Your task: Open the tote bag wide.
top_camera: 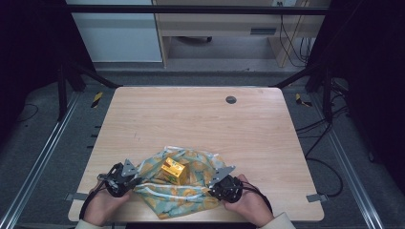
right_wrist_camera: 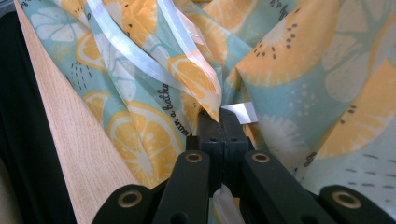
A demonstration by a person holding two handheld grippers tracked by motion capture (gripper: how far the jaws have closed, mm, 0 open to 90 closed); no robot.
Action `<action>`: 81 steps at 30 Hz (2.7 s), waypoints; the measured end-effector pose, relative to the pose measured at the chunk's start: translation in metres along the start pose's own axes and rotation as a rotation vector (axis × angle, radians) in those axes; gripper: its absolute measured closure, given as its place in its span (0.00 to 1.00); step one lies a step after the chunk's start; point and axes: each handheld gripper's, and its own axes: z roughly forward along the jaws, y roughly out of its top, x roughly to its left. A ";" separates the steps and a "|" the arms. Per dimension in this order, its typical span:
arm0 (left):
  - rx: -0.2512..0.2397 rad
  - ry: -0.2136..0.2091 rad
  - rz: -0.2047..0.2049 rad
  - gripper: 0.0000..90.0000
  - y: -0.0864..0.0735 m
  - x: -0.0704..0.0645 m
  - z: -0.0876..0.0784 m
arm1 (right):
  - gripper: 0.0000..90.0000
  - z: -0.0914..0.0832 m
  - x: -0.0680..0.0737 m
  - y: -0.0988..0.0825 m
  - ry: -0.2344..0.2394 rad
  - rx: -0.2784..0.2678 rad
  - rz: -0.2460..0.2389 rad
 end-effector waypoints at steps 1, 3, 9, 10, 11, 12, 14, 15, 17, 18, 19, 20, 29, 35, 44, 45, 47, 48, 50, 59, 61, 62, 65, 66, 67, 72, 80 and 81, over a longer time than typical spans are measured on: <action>0.002 0.003 0.000 1.00 0.000 0.000 0.000 | 1.00 0.000 0.000 0.000 0.001 0.001 0.002; 0.005 0.010 -0.001 1.00 0.000 0.001 0.001 | 1.00 0.000 -0.001 0.000 -0.002 0.009 0.013; -0.001 0.017 -0.008 1.00 0.001 0.003 0.001 | 1.00 -0.002 -0.005 -0.002 -0.007 0.001 0.021; -0.001 0.015 -0.010 1.00 0.000 0.004 0.001 | 1.00 -0.002 -0.005 -0.002 -0.006 0.000 0.019; -0.002 0.013 -0.012 1.00 0.000 0.004 0.001 | 1.00 -0.002 -0.006 -0.002 -0.007 0.002 0.021; -0.002 0.011 -0.014 1.00 0.000 0.004 0.001 | 1.00 -0.003 -0.006 -0.002 -0.009 0.003 0.023; 0.000 0.016 -0.012 1.00 0.001 0.005 0.001 | 1.00 -0.003 -0.006 -0.003 -0.007 0.003 0.026; 0.000 0.015 -0.011 1.00 0.001 0.005 0.002 | 1.00 -0.003 -0.007 -0.003 -0.010 0.003 0.028; 0.001 0.014 -0.013 1.00 0.001 0.005 0.001 | 1.00 -0.004 -0.007 -0.003 -0.020 0.007 0.027; -0.007 0.011 -0.015 1.00 0.001 0.006 0.000 | 1.00 -0.005 -0.008 -0.003 -0.025 0.006 0.021; -0.013 0.007 -0.016 1.00 0.001 0.006 0.000 | 1.00 -0.006 -0.009 -0.003 -0.027 0.001 0.028; -0.027 0.000 -0.020 1.00 0.001 0.007 -0.001 | 1.00 -0.007 -0.010 -0.003 -0.026 -0.003 0.028; -0.023 -0.005 -0.029 1.00 0.001 0.009 -0.001 | 1.00 -0.012 -0.012 -0.004 -0.035 -0.006 0.037; -0.086 -0.031 -0.042 0.95 0.001 0.013 -0.008 | 0.99 -0.013 -0.012 -0.005 -0.032 -0.027 0.029; -0.264 0.021 -0.057 0.47 0.011 0.005 -0.023 | 0.57 -0.025 -0.003 0.007 -0.075 -0.153 -0.005; -0.292 0.025 -0.067 0.41 0.012 0.004 -0.025 | 0.51 -0.029 -0.001 0.009 -0.080 -0.173 -0.007; -0.329 0.032 -0.068 0.32 0.014 0.003 -0.028 | 0.41 -0.035 0.002 0.013 -0.090 -0.210 -0.008; -0.349 0.041 -0.073 0.26 0.015 0.003 -0.030 | 0.35 -0.037 0.002 0.014 -0.096 -0.223 -0.004; -0.370 0.046 -0.081 0.18 0.017 0.002 -0.032 | 0.26 -0.043 0.002 0.017 -0.119 -0.240 0.002; -0.456 0.036 -0.137 0.13 0.022 0.002 -0.040 | 0.16 -0.058 -0.007 0.019 -0.175 -0.303 0.029; -0.469 0.033 -0.149 0.12 0.023 0.003 -0.041 | 0.15 -0.060 -0.011 0.019 -0.184 -0.312 0.043; -0.475 0.038 -0.154 0.12 0.023 0.005 -0.043 | 0.15 -0.062 -0.014 0.019 -0.186 -0.320 0.052; -0.491 0.053 -0.172 0.12 0.020 0.011 -0.047 | 0.14 -0.069 -0.023 0.015 -0.206 -0.347 0.091; -0.498 0.058 -0.184 0.12 0.018 0.014 -0.049 | 0.14 -0.071 -0.026 0.013 -0.216 -0.354 0.106; -0.501 0.061 -0.194 0.12 0.016 0.016 -0.050 | 0.14 -0.074 -0.030 0.010 -0.224 -0.362 0.122; -0.510 0.098 -0.247 0.12 0.007 0.030 -0.054 | 0.11 -0.082 -0.045 -0.001 -0.257 -0.385 0.183; -0.482 0.127 -0.292 0.11 -0.003 0.045 -0.052 | 0.09 -0.087 -0.061 -0.016 -0.297 -0.387 0.252; -0.479 0.129 -0.295 0.11 -0.004 0.047 -0.052 | 0.09 -0.087 -0.062 -0.017 -0.301 -0.387 0.256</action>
